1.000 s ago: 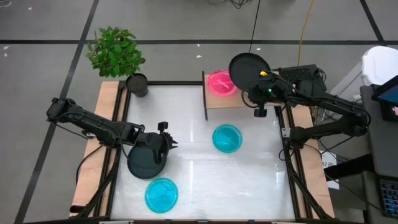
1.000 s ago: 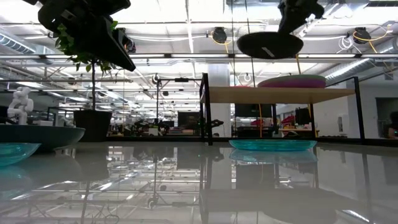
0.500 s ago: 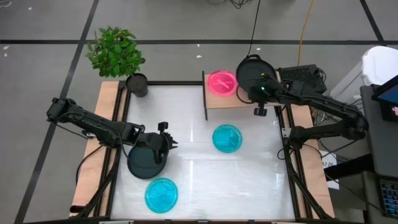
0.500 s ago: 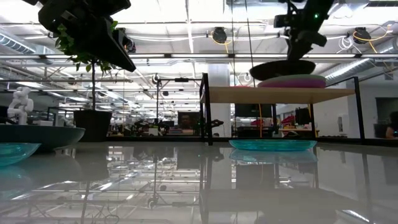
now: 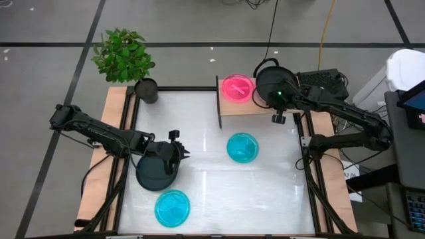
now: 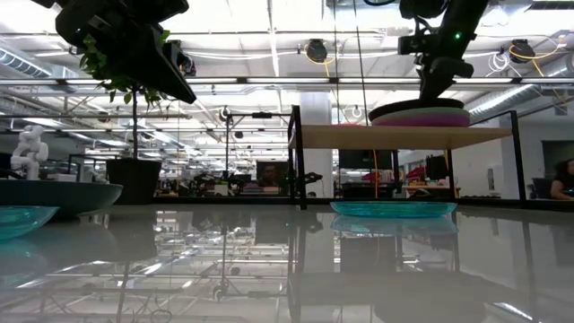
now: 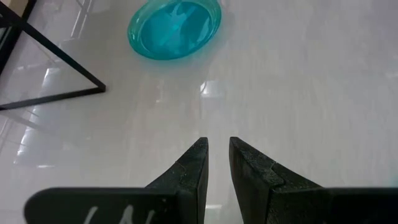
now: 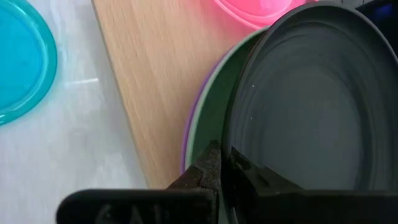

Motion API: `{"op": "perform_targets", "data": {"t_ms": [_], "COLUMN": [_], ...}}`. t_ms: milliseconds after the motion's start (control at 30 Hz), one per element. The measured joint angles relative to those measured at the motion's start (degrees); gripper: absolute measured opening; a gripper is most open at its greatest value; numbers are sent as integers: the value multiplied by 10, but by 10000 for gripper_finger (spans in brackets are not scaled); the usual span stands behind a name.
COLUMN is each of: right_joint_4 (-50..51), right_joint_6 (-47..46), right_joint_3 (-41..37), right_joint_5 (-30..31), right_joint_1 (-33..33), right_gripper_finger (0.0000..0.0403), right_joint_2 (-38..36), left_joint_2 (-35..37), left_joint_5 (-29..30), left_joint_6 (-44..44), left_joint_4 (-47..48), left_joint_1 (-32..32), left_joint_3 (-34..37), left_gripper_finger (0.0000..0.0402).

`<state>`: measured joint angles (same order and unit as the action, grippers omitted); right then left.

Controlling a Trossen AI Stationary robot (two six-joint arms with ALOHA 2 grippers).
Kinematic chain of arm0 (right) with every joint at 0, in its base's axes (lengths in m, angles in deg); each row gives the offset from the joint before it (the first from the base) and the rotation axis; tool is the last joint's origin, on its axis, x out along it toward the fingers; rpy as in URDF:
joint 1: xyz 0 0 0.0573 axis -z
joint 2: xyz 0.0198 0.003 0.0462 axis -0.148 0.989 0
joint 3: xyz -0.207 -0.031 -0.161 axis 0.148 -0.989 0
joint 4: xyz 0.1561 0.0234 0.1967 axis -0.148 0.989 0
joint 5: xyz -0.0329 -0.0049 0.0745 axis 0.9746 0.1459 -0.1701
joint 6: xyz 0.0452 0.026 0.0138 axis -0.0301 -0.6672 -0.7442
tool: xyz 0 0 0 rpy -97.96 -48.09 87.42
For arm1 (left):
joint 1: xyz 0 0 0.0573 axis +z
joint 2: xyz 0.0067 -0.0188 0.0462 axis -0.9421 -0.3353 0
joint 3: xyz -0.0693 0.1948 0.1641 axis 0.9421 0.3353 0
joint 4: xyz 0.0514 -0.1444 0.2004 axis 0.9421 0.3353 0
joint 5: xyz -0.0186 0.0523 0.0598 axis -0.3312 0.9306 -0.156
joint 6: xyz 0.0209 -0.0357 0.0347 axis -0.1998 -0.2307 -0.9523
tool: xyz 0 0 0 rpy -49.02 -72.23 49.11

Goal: Place and stack plates onto a shelf
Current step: Stack the black plate on top of the green plate on the shelf, then stack the top blue plate on top of the pink plate on the shelf

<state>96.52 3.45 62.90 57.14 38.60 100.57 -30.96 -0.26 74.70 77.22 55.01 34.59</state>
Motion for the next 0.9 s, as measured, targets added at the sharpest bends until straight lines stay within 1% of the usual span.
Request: {"op": "perform_targets", "data": {"t_ms": [233, 367, 600, 733, 900], "right_joint_4": [0, 0, 0, -9, -27], "right_joint_6": [-17, -19, -41, -55, -95], "right_joint_3": [0, 0, 0, 0, 0], "right_joint_5": [1, 4, 6, 6, 5], "right_joint_1": [0, 0, -2, -19, -66], "right_gripper_finger": [11, 32, 77, 95, 109], "right_joint_2": [0, 0, -6, -28, -62], "left_joint_2": [0, 0, 0, 0, 0], "left_joint_5": [0, 0, 0, 0, 0], "left_joint_6": [-8, -8, -8, -8, -12], "left_joint_4": [-51, -73, -79, -81, -93], "left_joint_1": [0, 0, 0, 0, 0], "left_joint_3": [38, 56, 56, 56, 57], "left_gripper_finger": [72, 72, 72, 72, 72]}}
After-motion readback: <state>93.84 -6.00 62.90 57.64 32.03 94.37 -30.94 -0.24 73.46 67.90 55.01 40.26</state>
